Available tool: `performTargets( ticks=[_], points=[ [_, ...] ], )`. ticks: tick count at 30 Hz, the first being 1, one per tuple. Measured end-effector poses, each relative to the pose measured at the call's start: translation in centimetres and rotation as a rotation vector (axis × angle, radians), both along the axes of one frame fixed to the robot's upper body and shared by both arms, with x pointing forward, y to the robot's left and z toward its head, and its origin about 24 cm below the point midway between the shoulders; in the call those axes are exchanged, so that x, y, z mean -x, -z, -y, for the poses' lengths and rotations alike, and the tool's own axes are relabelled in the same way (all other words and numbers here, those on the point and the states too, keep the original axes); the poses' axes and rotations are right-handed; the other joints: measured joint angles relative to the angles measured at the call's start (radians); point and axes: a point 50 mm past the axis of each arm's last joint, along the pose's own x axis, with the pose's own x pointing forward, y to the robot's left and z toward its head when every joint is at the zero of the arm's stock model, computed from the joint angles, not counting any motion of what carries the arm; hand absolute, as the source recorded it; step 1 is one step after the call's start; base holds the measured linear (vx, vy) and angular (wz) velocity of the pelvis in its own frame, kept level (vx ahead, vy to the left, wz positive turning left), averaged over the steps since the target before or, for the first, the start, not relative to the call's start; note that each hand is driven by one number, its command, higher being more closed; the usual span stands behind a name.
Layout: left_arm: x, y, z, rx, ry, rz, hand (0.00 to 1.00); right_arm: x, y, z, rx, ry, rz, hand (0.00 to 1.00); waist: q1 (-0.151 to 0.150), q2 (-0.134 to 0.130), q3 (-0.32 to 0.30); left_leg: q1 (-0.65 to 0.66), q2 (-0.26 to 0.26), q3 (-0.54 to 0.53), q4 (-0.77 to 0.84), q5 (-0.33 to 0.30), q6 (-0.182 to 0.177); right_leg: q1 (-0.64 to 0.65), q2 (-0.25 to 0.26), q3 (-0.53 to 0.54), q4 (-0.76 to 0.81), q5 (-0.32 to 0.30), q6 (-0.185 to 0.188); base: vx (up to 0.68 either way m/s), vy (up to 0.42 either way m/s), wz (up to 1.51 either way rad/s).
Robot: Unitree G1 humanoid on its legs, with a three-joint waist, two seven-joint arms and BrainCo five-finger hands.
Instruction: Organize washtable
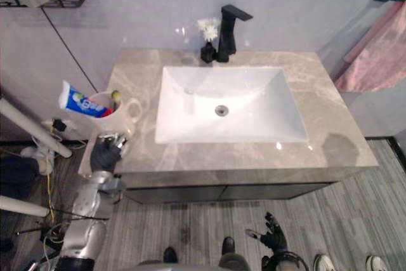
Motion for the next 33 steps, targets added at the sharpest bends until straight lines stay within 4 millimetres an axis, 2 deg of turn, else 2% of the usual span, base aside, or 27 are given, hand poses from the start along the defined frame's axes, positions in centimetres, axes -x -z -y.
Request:
performTargets(
  ticks=[17,25,33],
  points=[
    [-2.7,-2.5,-0.5,-0.111,0.031,0.086,1.0,-0.6,-0.4,0.5,0.019,-0.012,0.019,0.0,-0.001,-0.005,0.035,-0.039,0.002,0.009,0.008,-0.006,0.0,-0.035,0.001,0.006,0.005,0.002,-0.003,0.0,-0.004,-0.01],
    [-3.7,-4.0,-0.7,-0.142,0.022,0.143,1.0,-1.8,-1.1,0.9,0.039,-0.026,0.062,0.0,-0.002,-0.009,0.065,-0.084,0.003,0.015,0.062,-0.03,0.002,-0.071,-0.004,0.022,0.029,0.003,-0.004,-0.04,-0.009,-0.04],
    [-5.4,-6.8,-0.7,-0.178,0.021,0.233,1.0,-2.4,-1.4,0.9,0.041,-0.029,0.079,0.0,-0.003,-0.028,0.103,-0.131,0.004,0.014,0.105,-0.043,0.01,-0.109,-0.01,0.027,0.051,0.003,-0.003,-0.03,-0.004,0.0]
  ],
)
